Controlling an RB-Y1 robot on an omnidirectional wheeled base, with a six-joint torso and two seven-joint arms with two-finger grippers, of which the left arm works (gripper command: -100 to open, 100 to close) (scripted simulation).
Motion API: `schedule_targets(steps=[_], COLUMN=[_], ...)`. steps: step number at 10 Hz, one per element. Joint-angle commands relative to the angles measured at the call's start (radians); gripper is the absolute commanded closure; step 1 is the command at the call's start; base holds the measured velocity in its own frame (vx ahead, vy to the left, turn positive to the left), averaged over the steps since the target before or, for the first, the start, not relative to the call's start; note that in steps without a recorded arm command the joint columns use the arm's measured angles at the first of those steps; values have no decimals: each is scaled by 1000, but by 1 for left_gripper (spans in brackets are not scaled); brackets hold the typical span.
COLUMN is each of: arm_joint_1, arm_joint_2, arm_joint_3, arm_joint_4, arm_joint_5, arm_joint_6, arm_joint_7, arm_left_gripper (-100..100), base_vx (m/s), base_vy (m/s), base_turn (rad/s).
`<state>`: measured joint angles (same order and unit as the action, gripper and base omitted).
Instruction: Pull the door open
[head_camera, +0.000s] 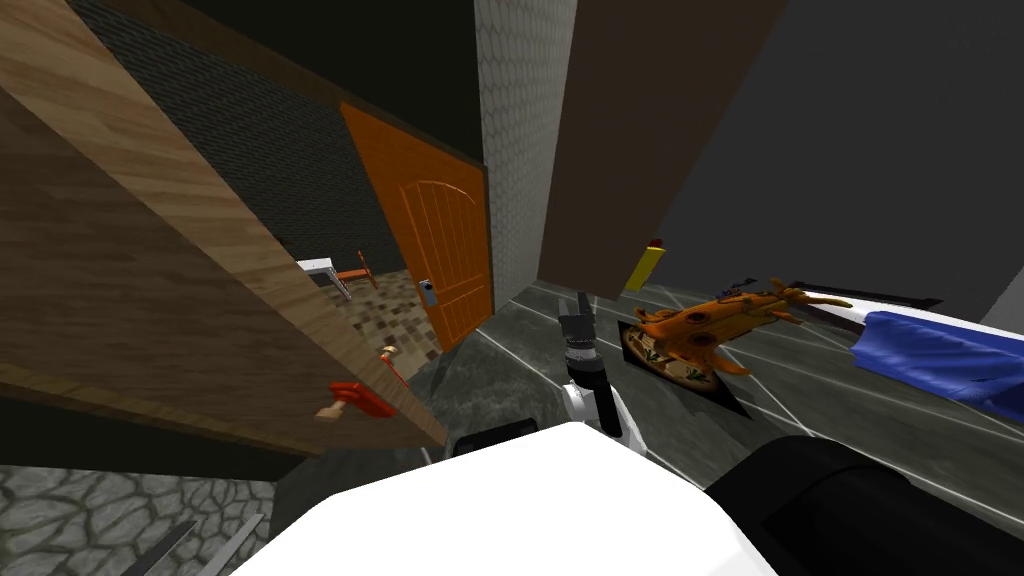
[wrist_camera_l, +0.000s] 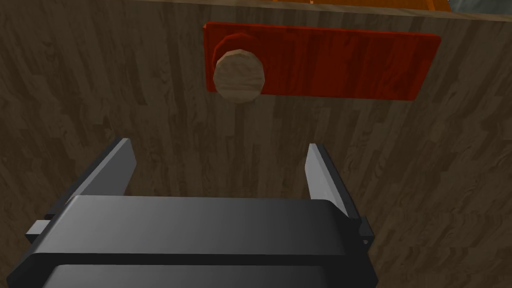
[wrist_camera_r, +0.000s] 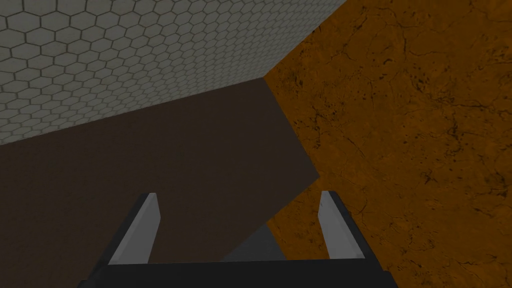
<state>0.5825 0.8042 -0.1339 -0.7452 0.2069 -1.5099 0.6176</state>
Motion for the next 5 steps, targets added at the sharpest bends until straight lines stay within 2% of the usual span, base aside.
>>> schedule_targets(steps=[1,5], arm_joint_1=[-12,-38], arm_joint_2=[0,-1], arm_joint_3=[6,18], arm_joint_4=[2,5], arm_joint_5=[4,14], arm_joint_6=[18,55], arm_joint_7=[5,15], arm_left_gripper=[-100,-100], base_vx=[113,215], base_vy=[-38,-52], base_turn=[-105,-71])
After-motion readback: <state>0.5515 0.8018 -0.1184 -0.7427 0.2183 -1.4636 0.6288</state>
